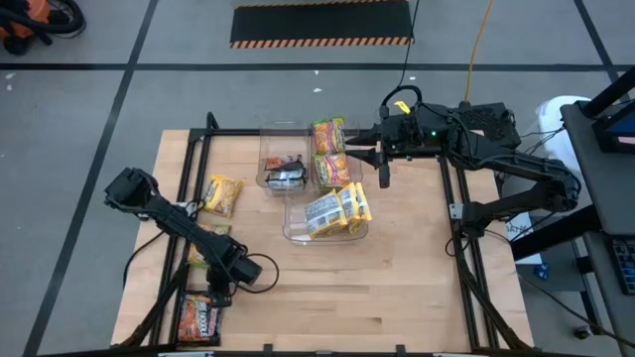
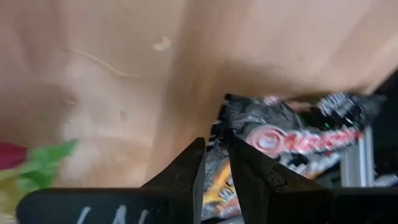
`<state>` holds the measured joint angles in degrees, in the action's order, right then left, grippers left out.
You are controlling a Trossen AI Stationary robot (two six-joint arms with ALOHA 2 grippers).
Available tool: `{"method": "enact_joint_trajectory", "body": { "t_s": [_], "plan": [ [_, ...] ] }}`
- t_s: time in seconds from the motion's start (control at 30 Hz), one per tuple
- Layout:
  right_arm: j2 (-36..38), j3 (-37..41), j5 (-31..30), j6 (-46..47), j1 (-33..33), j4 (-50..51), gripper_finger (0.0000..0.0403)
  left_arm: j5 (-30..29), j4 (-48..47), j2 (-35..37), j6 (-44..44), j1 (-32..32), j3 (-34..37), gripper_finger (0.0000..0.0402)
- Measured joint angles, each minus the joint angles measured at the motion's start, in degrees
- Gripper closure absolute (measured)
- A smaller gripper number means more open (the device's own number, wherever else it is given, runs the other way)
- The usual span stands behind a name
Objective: Sort Maruchan noodles
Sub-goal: Put the black noodle pack into the top left transparent bin
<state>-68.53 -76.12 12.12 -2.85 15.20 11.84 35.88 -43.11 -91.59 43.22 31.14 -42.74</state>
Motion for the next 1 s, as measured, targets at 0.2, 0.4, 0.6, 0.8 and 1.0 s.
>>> {"method": "enact_joint_trajectory", "body": {
  "t_s": [0.2, 0.4, 0.6, 0.8, 1.0],
  "plan": [
    [0.0, 0.0, 0.0, 0.0, 0.0, 0.0, 0.0302, 2.2, 0.1, 0.0, -3.1, 0.1, 0.0, 0.0323],
    [0.0, 0.0, 0.0, 0.0, 0.0, 0.0, 0.0302, 2.2, 0.2, 0.0, -3.8, 0.1, 0.0, 0.0323],
    [0.0, 0.0, 0.0, 0.0, 0.0, 0.0, 0.0302, 1.7, 0.5, 0.0, -3.7, 0.4, 0.0, 0.0323],
    [0.0, 0.0, 0.0, 0.0, 0.0, 0.0, 0.0302, 1.7, 1.5, -2.3, -2.6, 2.2, 0.0, 0.0323],
    [0.0, 0.0, 0.0, 0.0, 0.0, -0.3, 0.0302, 3.4, 1.4, -5.2, -0.6, 3.1, 0.0, 0.0323]
  ]
}}
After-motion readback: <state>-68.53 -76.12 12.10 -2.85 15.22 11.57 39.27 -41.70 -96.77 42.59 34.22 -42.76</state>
